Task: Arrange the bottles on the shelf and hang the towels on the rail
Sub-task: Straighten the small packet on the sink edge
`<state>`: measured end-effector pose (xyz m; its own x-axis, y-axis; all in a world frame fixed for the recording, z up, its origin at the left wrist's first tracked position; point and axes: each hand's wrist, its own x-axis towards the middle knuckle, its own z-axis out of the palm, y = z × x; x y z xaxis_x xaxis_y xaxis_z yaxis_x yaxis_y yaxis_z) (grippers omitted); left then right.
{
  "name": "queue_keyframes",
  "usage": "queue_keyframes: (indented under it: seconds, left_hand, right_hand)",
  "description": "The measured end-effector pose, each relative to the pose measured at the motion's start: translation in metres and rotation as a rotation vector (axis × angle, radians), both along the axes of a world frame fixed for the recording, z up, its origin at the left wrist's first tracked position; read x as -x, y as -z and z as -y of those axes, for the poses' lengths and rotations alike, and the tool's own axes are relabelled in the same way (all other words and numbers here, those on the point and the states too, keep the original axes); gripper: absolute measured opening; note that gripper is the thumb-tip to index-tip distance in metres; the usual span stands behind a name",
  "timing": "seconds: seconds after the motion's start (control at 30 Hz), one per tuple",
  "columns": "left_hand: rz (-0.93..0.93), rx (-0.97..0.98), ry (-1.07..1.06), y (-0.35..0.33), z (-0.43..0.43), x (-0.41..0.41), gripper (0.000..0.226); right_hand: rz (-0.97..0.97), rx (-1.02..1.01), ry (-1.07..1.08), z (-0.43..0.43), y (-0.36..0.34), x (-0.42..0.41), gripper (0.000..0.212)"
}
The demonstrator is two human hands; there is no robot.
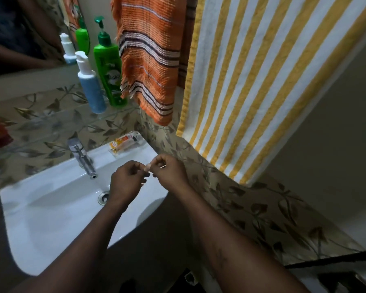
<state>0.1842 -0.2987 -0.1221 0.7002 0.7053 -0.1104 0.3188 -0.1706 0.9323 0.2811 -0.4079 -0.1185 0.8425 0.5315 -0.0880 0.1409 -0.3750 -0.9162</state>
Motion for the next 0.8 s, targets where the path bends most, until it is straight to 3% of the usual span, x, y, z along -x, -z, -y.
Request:
queue_keyframes:
  seconds: [0.23, 0.47, 0.6, 0.8]
  left_hand:
    - [-0.112, -0.132, -0.006, 0.019, -0.052, 0.01, 0.01]
    - [-0.354, -0.295, 0.05, 0.057, -0.121, 0.013, 0.004]
    - [-0.421, -0.353, 0.154, 0.074, -0.148, -0.001, 0.031]
    - [-0.46, -0.526, 0.21, 0.075, -0.189, -0.042, 0.045]
  right_hand:
    - [0.124, 0.12, -0.127, -0.058, 0.008, -0.009, 0.01]
    - [0.239, 0.376, -0.213, -0.117, 0.039, -0.014, 0.012]
    - [0.281, 0.519, -0.292, -0.144, 0.061, -0.02, 0.019]
    - [0.408, 0.652, -0.292, -0.192, 0.074, -0.055, 0.033]
